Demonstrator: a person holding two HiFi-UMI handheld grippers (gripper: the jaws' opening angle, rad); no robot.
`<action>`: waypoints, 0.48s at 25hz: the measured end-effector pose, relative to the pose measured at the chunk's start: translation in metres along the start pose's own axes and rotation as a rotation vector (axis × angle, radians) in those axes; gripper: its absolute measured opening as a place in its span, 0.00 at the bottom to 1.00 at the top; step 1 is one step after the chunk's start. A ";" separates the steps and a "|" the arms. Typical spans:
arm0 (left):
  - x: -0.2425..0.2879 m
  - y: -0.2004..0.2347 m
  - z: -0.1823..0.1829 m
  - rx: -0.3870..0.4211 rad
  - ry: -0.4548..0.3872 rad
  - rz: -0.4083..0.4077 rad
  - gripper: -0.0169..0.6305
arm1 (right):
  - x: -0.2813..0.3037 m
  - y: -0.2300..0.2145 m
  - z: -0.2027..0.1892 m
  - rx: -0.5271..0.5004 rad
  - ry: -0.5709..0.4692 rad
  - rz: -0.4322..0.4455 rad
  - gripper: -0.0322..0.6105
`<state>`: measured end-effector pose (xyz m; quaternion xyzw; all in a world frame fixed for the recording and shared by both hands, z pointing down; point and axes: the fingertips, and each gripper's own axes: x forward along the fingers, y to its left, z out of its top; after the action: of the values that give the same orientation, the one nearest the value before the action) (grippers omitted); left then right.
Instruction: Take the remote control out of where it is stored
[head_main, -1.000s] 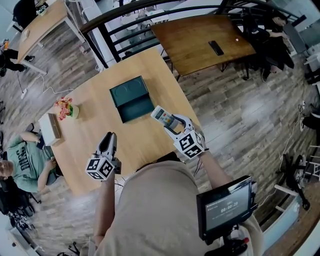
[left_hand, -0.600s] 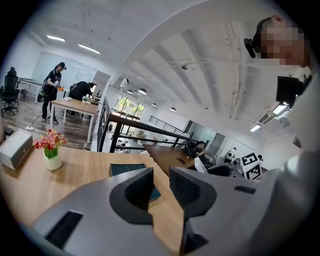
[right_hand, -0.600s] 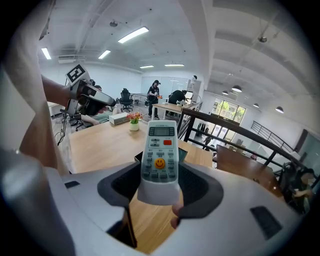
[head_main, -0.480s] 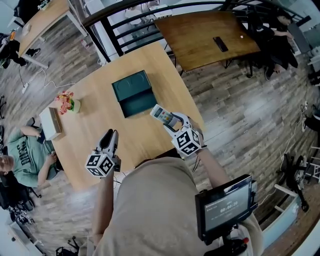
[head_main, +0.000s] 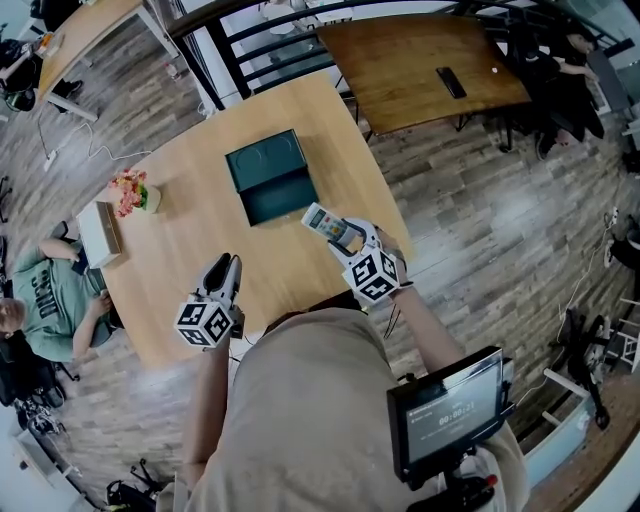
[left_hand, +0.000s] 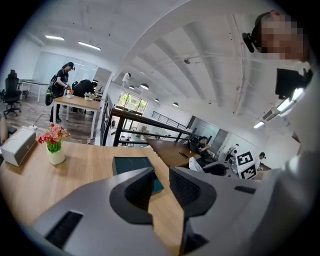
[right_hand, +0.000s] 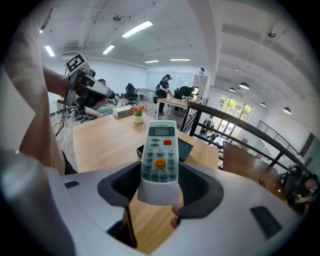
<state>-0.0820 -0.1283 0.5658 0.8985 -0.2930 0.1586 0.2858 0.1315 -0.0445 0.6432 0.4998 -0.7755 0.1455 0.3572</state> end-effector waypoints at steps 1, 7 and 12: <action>0.002 -0.001 -0.002 0.001 0.001 -0.001 0.15 | 0.002 0.001 -0.003 -0.006 0.005 0.003 0.42; 0.011 -0.004 -0.017 0.024 0.025 -0.012 0.15 | 0.020 0.008 -0.018 -0.006 0.034 0.034 0.42; 0.014 0.005 -0.031 0.021 0.050 0.008 0.15 | 0.035 0.016 -0.032 0.007 0.060 0.066 0.42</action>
<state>-0.0775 -0.1191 0.5987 0.8960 -0.2878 0.1851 0.2830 0.1224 -0.0415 0.6922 0.4707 -0.7801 0.1748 0.3734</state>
